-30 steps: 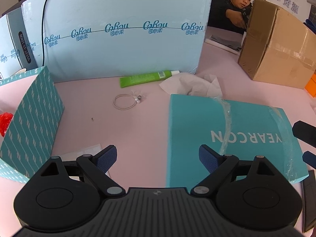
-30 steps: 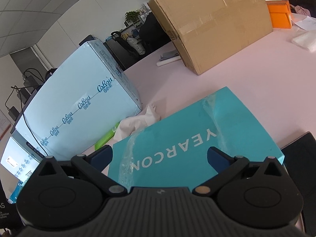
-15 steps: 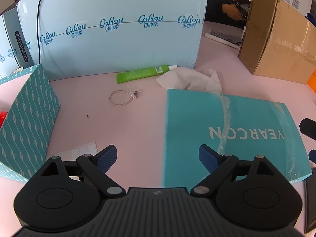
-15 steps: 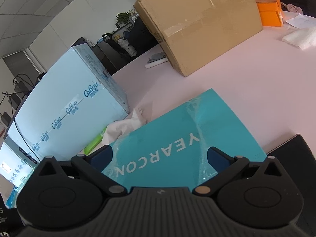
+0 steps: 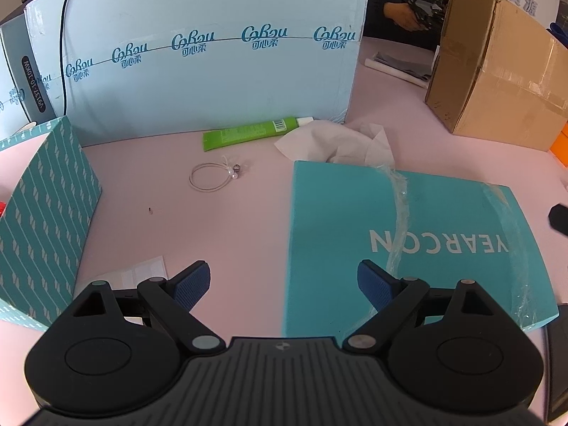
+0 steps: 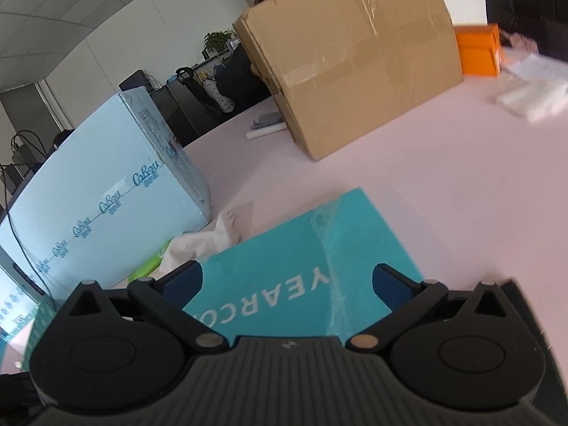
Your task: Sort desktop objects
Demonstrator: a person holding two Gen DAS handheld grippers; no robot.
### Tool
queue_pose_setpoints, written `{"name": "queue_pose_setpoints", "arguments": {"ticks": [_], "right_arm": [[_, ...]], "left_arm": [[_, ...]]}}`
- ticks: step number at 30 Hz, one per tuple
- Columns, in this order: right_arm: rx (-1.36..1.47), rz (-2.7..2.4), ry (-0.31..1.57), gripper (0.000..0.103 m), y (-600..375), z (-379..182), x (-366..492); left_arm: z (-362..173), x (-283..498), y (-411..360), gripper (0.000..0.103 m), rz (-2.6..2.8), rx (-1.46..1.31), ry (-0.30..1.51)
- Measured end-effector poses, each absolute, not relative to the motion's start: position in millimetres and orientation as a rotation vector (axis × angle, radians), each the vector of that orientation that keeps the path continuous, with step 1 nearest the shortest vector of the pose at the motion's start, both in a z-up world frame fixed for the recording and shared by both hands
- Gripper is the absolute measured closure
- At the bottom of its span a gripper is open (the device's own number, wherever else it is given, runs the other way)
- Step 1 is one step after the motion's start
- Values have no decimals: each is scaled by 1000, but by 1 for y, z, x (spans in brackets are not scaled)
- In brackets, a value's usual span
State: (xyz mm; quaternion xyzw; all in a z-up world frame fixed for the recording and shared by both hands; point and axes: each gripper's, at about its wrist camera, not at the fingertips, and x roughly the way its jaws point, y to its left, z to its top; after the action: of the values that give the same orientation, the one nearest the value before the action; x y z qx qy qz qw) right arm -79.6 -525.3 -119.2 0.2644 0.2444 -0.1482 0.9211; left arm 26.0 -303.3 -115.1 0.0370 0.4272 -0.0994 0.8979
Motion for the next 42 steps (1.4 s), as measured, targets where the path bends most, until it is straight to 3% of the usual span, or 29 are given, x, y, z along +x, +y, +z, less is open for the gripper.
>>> {"name": "queue_pose_setpoints", "arguments": {"ticks": [42], "right_arm": [[451, -394, 515, 0, -561, -133, -78]], "left_arm": [[-134, 23, -321, 14, -341, 57, 859]]}}
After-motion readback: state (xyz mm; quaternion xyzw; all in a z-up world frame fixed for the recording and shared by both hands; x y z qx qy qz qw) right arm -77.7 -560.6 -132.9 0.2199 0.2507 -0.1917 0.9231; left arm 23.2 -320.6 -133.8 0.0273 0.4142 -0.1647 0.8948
